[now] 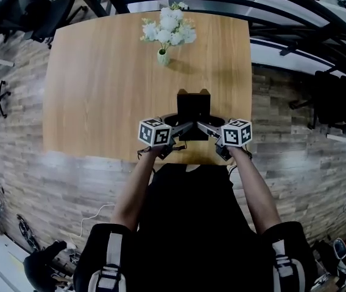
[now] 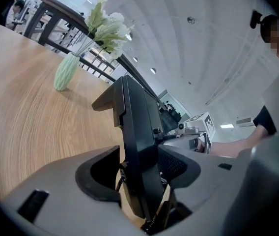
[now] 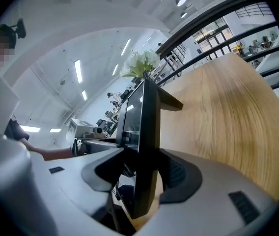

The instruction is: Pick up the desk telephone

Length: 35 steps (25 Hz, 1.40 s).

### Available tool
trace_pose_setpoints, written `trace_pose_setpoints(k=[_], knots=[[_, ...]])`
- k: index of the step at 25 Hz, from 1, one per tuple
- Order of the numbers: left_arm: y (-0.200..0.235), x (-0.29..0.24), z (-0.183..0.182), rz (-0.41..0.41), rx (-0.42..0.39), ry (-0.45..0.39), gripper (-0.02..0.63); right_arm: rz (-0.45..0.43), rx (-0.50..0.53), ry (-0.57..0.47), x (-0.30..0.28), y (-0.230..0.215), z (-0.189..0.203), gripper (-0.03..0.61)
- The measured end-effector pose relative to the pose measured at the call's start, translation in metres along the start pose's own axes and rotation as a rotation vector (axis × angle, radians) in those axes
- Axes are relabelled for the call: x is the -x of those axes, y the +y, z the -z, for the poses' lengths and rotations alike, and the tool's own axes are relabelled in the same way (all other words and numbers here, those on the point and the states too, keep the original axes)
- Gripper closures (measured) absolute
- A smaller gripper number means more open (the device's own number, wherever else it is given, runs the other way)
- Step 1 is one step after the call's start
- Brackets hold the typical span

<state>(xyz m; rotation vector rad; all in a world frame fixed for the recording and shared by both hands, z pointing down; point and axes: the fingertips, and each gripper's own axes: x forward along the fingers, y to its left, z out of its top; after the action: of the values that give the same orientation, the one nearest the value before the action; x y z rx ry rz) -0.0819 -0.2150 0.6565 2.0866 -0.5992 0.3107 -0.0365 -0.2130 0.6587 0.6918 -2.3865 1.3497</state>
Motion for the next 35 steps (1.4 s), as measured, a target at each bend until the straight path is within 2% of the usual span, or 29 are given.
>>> trace_pose_setpoints(k=[11, 22, 28, 31, 35], knots=[[-0.027, 0.032, 0.018, 0.051, -0.057, 0.006, 0.370, 0.009, 0.041, -0.060, 0.011, 0.042, 0.019, 0.356], [-0.048, 0.074, 0.025, 0.033, -0.090, -0.012, 0.369, -0.012, 0.083, -0.087, 0.012, 0.089, 0.028, 0.356], [-0.054, 0.093, 0.014, 0.004, -0.088, -0.062, 0.370, -0.054, 0.098, -0.095, 0.010, 0.107, 0.017, 0.355], [-0.056, 0.101, 0.007, -0.012, -0.085, -0.090, 0.370, -0.073, 0.143, -0.085, 0.008, 0.115, 0.008, 0.356], [-0.059, 0.113, -0.005, -0.026, -0.118, -0.112, 0.370, -0.087, 0.184, -0.093, 0.007, 0.127, -0.005, 0.356]])
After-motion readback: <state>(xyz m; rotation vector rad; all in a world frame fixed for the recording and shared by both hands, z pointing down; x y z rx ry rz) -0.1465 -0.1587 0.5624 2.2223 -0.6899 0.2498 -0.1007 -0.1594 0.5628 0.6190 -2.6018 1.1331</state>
